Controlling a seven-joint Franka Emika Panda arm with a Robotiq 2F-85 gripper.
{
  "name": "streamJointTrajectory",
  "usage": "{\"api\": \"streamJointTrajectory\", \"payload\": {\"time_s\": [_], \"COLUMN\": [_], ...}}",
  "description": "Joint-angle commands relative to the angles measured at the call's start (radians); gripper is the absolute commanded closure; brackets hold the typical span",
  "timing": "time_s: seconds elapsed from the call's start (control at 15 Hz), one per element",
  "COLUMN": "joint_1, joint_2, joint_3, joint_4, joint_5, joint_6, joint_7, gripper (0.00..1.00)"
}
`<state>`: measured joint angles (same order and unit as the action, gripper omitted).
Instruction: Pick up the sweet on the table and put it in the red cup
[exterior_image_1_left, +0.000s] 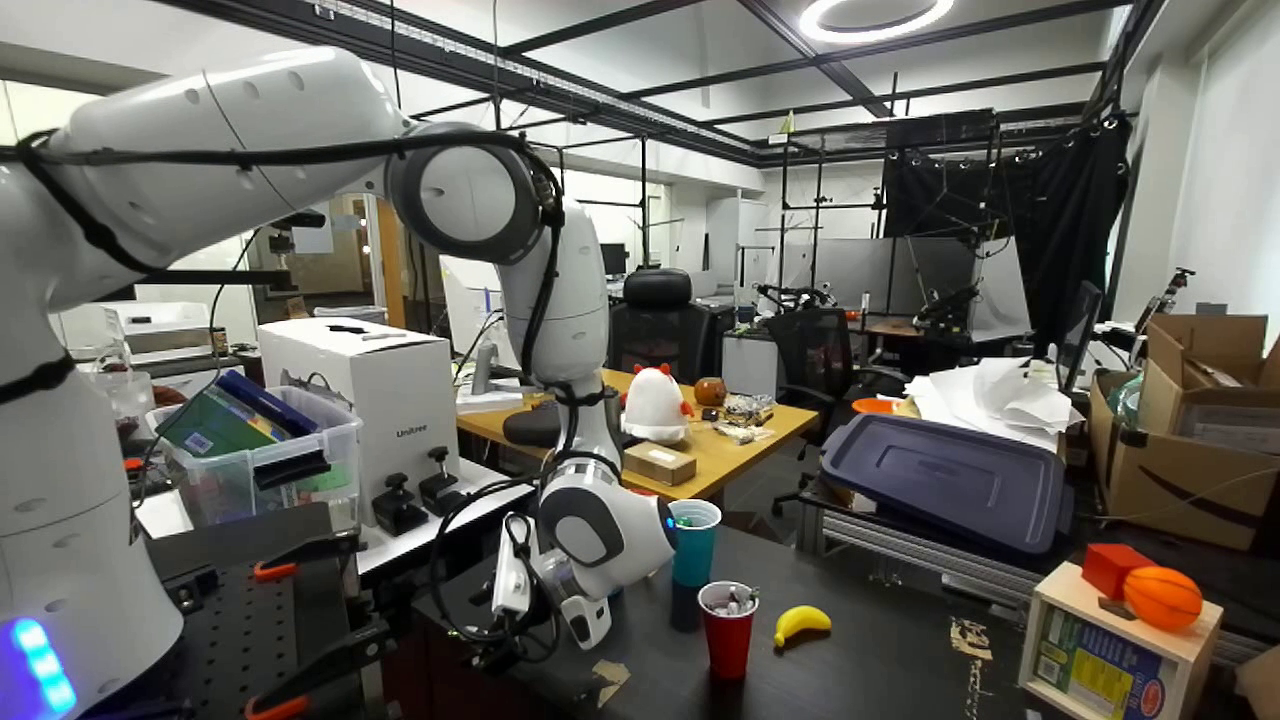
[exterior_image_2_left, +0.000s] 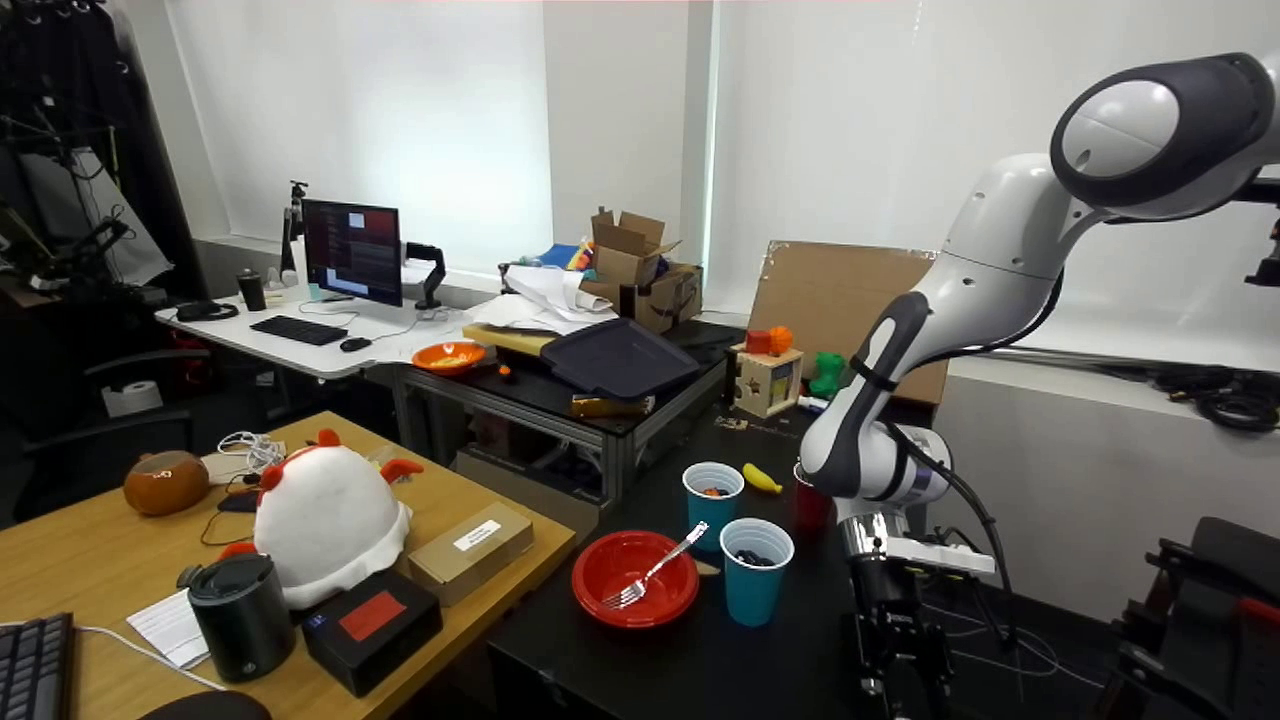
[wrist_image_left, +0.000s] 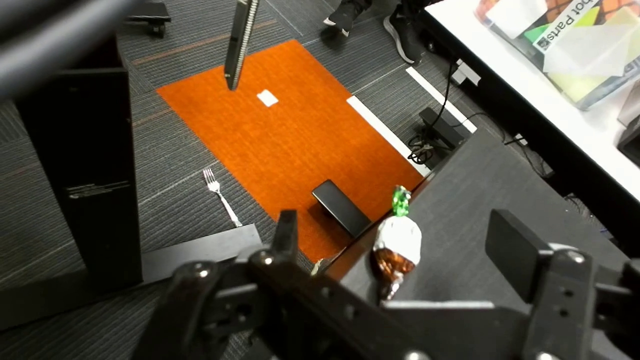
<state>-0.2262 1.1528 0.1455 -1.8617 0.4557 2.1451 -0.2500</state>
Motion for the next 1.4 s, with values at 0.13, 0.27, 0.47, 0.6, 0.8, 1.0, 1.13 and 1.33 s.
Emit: {"api": "streamJointTrajectory", "payload": {"time_s": [0.13, 0.27, 0.47, 0.6, 0.8, 1.0, 1.13, 1.33], "joint_1": [-0.002, 0.000, 0.000, 0.000, -0.002, -0.008, -0.020, -0.032], "joint_2": [0.006, 0.007, 0.007, 0.007, 0.005, 0.001, -0.015, -0.050], "joint_3": [0.005, 0.005, 0.006, 0.006, 0.008, 0.009, 0.017, 0.019], "joint_4": [0.013, 0.016, 0.019, 0.019, 0.020, 0.020, 0.018, 0.013], "joint_5": [-0.022, -0.025, -0.025, -0.024, -0.023, -0.021, -0.012, -0.011], "joint_6": [0.002, 0.003, 0.003, 0.002, -0.004, -0.011, -0.013, -0.019], "joint_7": [-0.012, -0.009, -0.006, -0.005, -0.005, -0.009, -0.015, -0.022], "gripper": [0.51, 0.66, 0.88, 1.00, 0.97, 0.96, 0.96, 0.96]}}
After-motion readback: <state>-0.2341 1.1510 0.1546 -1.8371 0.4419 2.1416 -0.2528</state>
